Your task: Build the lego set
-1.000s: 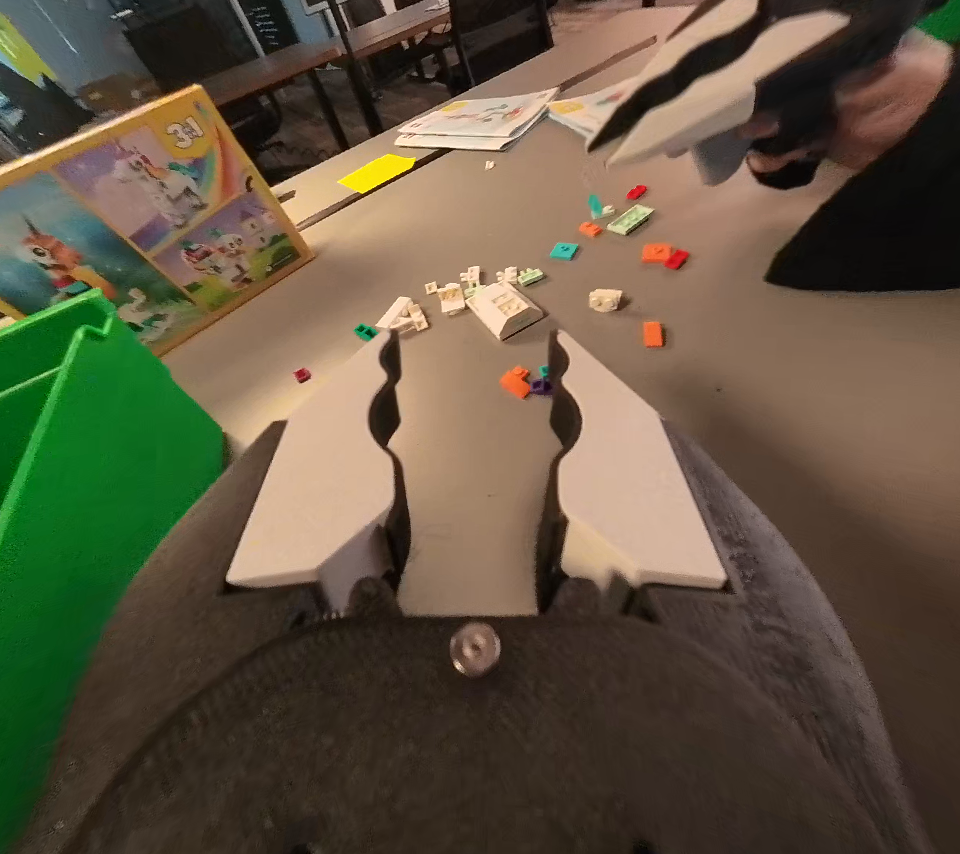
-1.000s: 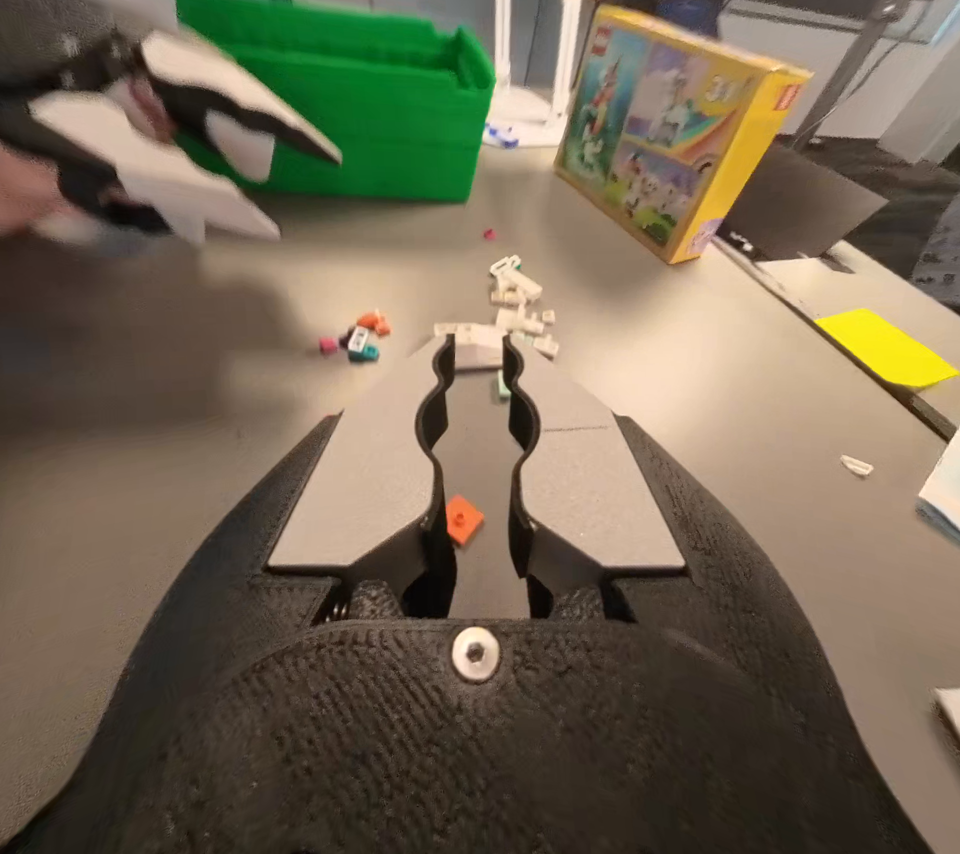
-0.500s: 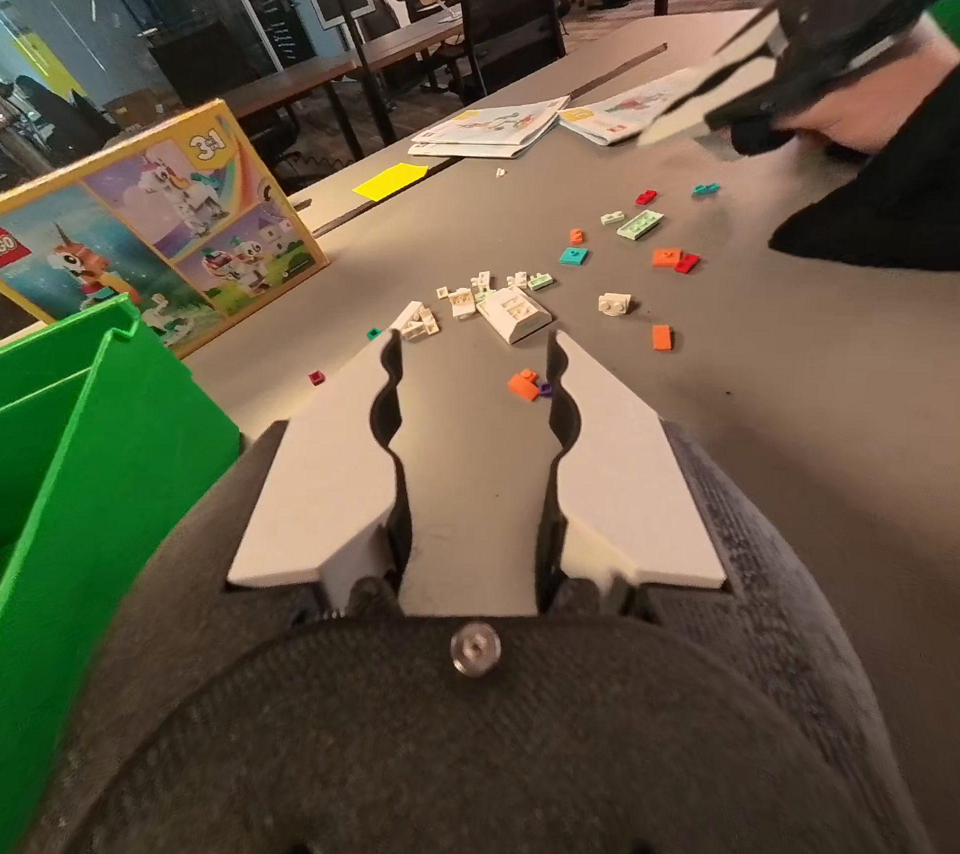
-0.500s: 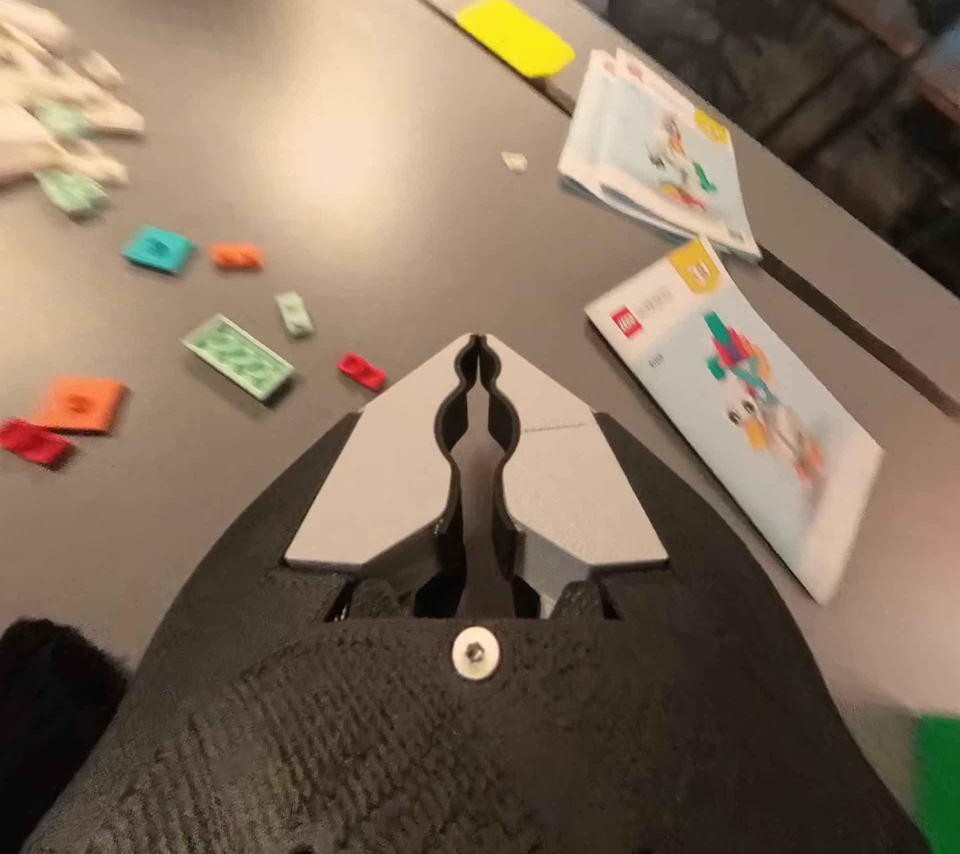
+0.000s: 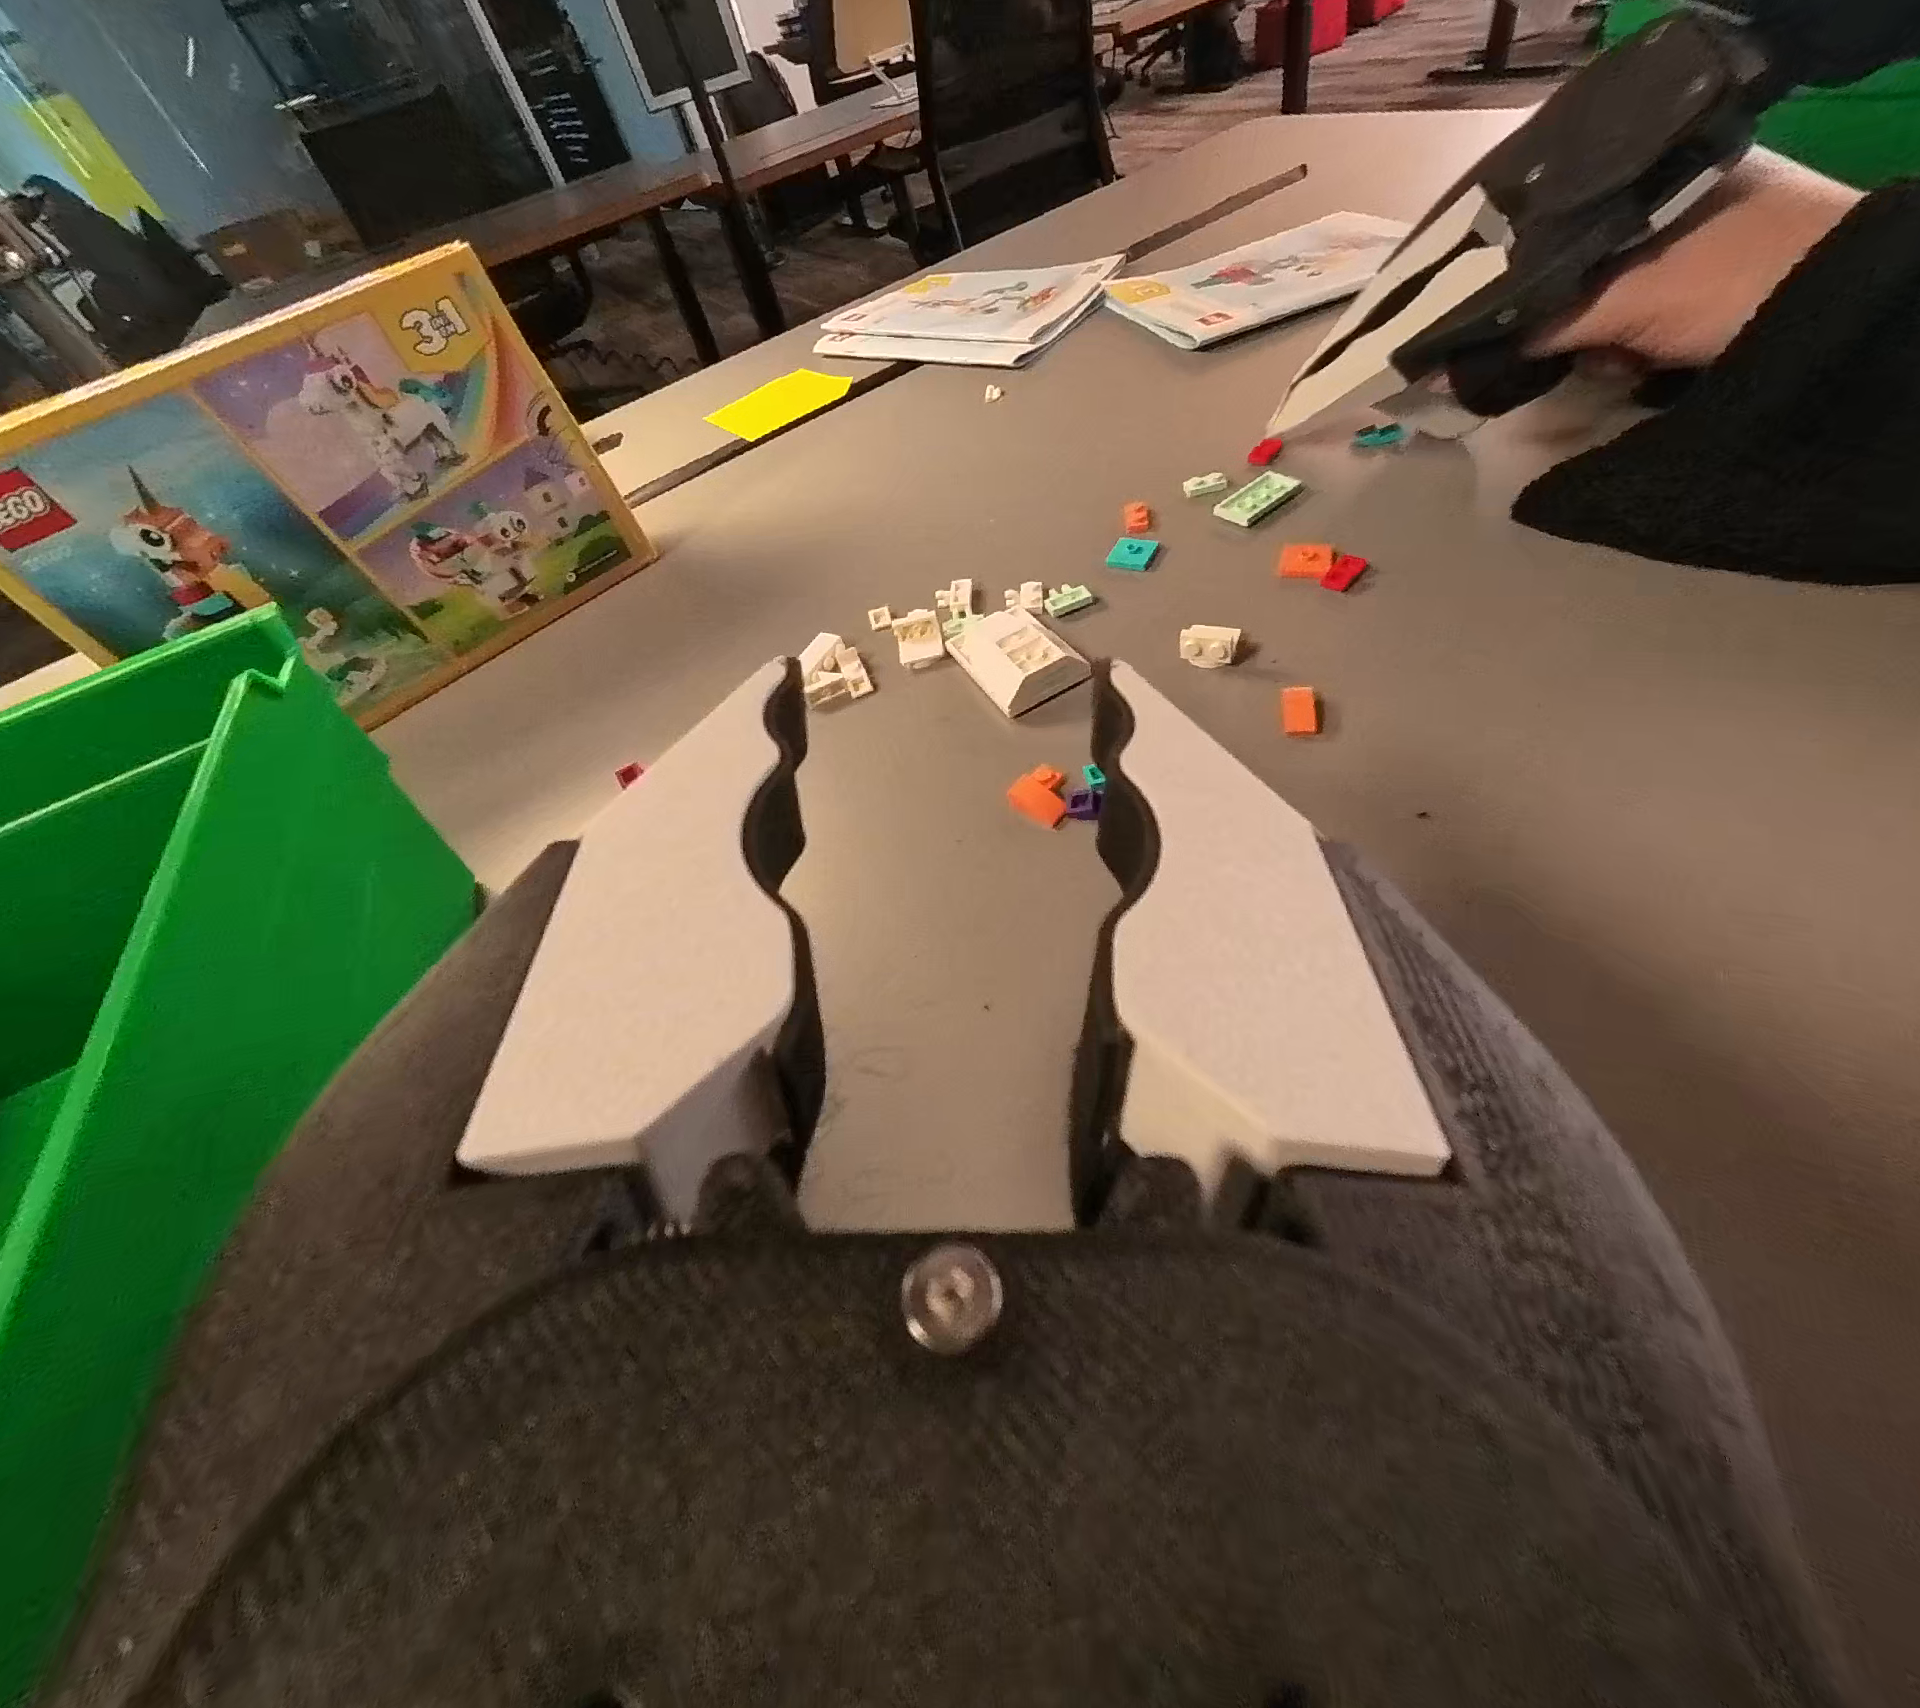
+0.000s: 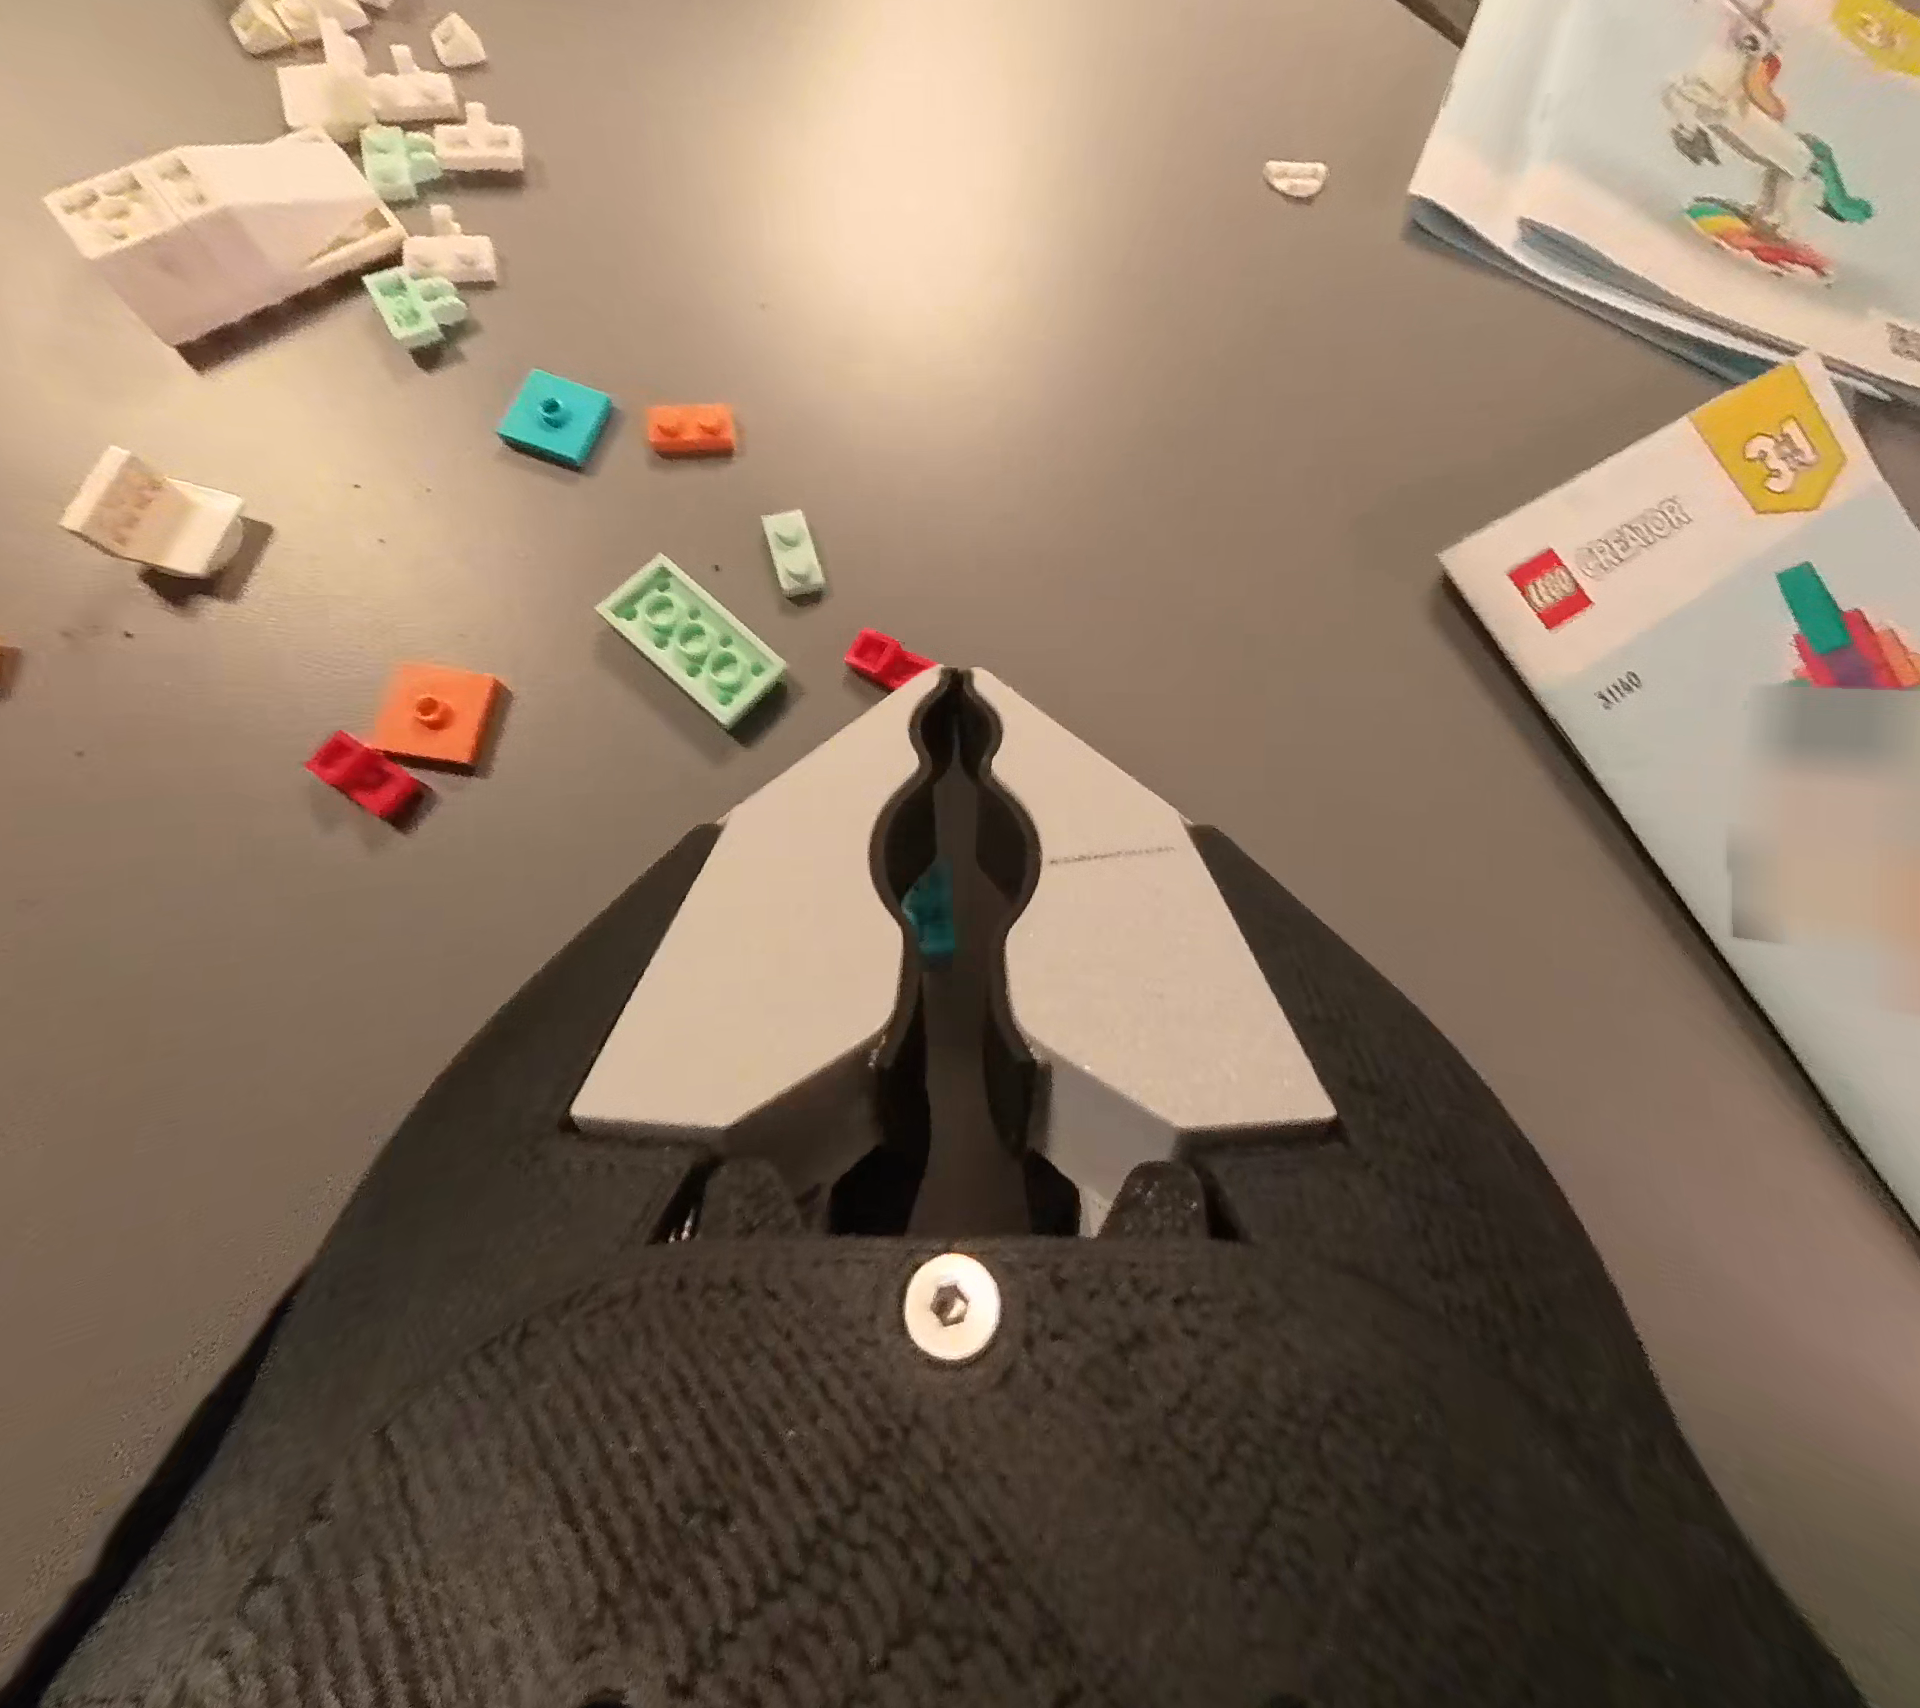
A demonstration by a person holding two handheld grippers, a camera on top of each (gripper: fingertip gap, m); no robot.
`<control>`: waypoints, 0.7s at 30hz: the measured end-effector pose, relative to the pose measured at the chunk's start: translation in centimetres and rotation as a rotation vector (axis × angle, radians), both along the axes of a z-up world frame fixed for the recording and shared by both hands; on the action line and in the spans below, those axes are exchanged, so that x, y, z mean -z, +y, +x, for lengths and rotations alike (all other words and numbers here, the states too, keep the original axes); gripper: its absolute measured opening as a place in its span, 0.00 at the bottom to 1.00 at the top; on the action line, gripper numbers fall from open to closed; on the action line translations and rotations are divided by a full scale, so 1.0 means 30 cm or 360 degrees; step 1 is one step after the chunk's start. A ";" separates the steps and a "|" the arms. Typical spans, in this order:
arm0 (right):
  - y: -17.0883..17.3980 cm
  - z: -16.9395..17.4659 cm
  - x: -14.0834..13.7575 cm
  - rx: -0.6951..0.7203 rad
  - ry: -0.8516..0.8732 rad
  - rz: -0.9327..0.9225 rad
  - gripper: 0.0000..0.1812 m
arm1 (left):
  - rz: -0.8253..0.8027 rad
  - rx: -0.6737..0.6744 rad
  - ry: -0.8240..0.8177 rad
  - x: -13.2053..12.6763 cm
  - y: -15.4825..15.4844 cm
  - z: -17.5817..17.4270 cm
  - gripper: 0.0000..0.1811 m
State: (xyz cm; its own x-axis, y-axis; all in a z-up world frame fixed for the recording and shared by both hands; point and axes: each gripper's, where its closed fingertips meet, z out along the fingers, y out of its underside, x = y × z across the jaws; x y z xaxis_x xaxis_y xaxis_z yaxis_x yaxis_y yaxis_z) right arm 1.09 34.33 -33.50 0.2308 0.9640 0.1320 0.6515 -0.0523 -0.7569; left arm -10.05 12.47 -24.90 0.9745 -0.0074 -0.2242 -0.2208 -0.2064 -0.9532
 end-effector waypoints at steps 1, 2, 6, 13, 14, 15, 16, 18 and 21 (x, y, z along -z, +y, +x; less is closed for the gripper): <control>-0.011 -0.010 0.000 -0.0026 0.0003 -0.0014 0.00 | -0.0001 -0.0005 0.0013 0.000 0.000 0.000 0.30; -0.026 -0.021 0.000 -0.0059 0.0006 -0.0029 0.00 | 0.0000 -0.0008 0.0024 -0.001 -0.001 -0.001 0.30; -0.082 -0.053 -0.008 -0.0191 0.0034 -0.0043 0.00 | -0.0009 -0.0009 0.0043 0.004 0.000 0.000 0.29; 0.020 -0.051 -0.220 -0.0019 0.0583 0.0536 0.00 | -0.0178 0.0422 -0.0126 0.033 0.069 0.168 0.25; 0.031 -0.042 -0.254 -0.0002 0.0667 0.0656 0.00 | -0.0237 0.0514 -0.0120 0.037 0.091 0.208 0.25; 0.036 -0.034 -0.279 -0.0001 0.0733 0.0756 0.00 | -0.0287 0.0593 -0.0096 0.040 0.118 0.241 0.24; 0.041 -0.027 -0.300 -0.0003 0.0775 0.0832 0.01 | -0.0333 0.0636 -0.0062 0.045 0.153 0.263 0.23; 0.048 -0.012 -0.321 -0.0013 0.0804 0.0925 0.03 | -0.0432 0.0706 -0.0015 0.068 0.231 0.304 0.23; 0.074 0.017 -0.334 0.0012 0.0820 0.0985 0.03 | -0.0577 0.0795 -0.0023 0.122 0.354 0.348 0.23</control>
